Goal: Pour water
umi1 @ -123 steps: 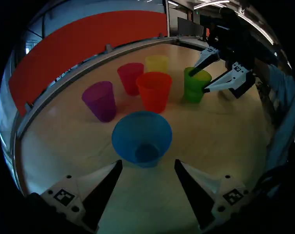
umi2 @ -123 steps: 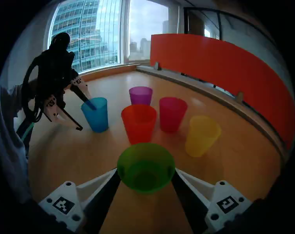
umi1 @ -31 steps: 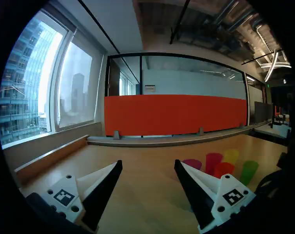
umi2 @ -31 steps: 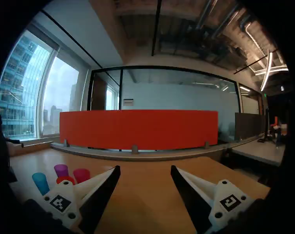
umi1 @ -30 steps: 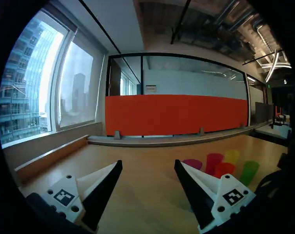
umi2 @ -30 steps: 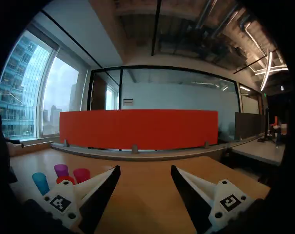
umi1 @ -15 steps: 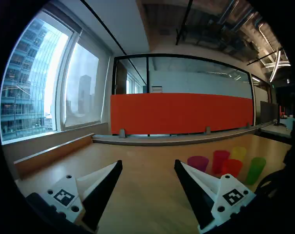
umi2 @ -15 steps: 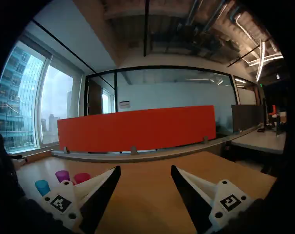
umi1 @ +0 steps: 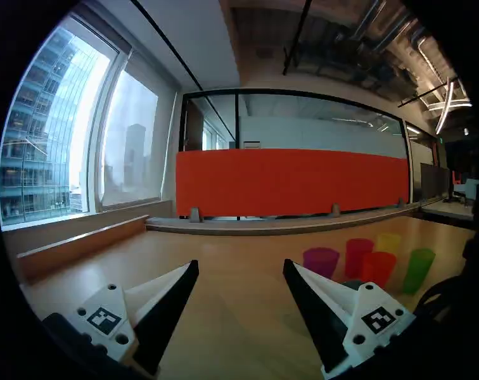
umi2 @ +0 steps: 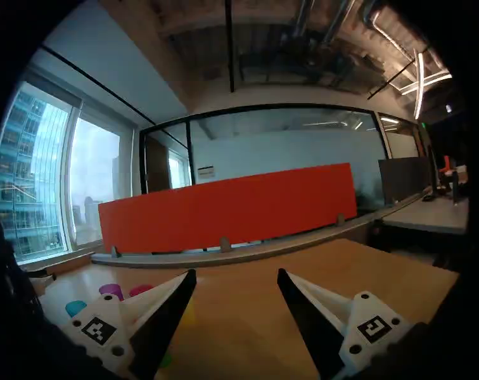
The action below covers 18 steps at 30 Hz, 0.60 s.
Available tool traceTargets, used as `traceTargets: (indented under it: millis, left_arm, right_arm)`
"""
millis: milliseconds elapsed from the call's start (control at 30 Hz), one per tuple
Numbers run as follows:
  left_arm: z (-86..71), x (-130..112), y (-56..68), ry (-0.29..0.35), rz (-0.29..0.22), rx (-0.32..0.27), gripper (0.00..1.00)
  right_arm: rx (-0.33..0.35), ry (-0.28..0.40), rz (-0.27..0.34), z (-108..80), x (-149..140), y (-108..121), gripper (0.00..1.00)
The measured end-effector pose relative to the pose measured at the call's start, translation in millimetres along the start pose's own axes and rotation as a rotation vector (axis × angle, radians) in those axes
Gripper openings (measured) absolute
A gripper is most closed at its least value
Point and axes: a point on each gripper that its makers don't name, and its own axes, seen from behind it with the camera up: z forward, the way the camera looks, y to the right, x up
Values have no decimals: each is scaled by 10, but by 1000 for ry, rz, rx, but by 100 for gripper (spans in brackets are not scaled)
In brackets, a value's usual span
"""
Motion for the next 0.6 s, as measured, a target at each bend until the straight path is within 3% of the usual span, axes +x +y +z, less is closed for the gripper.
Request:
traceTargets:
  millis: [600]
  left_arm:
    - [2, -40, 66, 5, -5, -18, 100]
  right_arm:
    - [-8, 11, 3, -30, 62, 53, 99]
